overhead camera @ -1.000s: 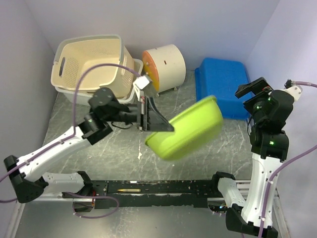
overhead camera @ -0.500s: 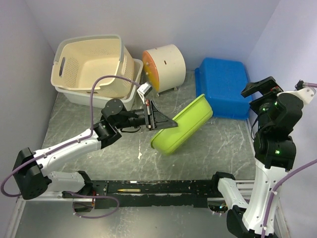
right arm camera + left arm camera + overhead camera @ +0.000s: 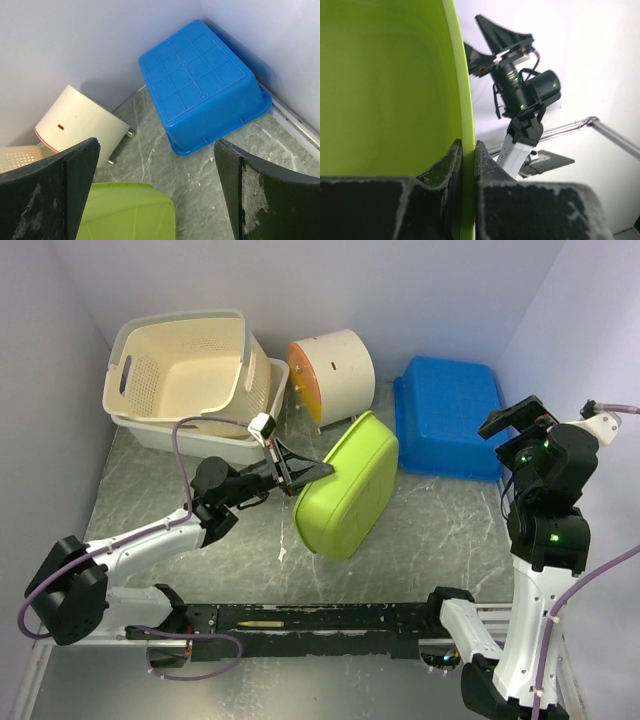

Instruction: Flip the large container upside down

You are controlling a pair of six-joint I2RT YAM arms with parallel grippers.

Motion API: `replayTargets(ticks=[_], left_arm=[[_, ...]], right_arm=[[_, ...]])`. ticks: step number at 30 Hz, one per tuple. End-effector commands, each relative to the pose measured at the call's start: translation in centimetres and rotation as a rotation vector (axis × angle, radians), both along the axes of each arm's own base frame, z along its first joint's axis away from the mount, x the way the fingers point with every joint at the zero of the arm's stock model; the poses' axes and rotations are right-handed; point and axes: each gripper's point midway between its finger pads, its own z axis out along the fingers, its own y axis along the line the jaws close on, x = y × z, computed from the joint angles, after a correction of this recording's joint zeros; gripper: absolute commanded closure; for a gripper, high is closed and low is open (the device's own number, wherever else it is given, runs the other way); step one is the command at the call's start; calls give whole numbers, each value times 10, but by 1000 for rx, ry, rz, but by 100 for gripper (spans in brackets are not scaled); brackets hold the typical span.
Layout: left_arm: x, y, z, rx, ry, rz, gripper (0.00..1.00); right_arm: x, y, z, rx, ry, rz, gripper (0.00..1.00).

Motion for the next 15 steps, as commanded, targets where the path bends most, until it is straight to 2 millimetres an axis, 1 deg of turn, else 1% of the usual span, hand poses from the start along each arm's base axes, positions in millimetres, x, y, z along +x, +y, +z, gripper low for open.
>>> replayTargets(ticks=[1, 4, 7, 9, 12, 15], left_arm=[[3, 24, 29, -199, 24, 44, 93], [10, 37, 20, -255, 89, 78, 93], [17, 47, 9, -270, 155, 125, 93], [20, 52, -2, -255, 201, 156, 93], [24, 60, -24, -201, 284, 215, 93], [24, 74, -44, -137, 354, 292, 93]], right_arm=[[7, 3, -5, -6, 2, 18, 0], [10, 4, -8, 0, 9, 28, 0], [11, 5, -11, 1, 13, 31, 0], [12, 5, -11, 2, 15, 34, 0], [13, 6, -12, 0, 16, 37, 0], [13, 7, -14, 3, 20, 39, 0]])
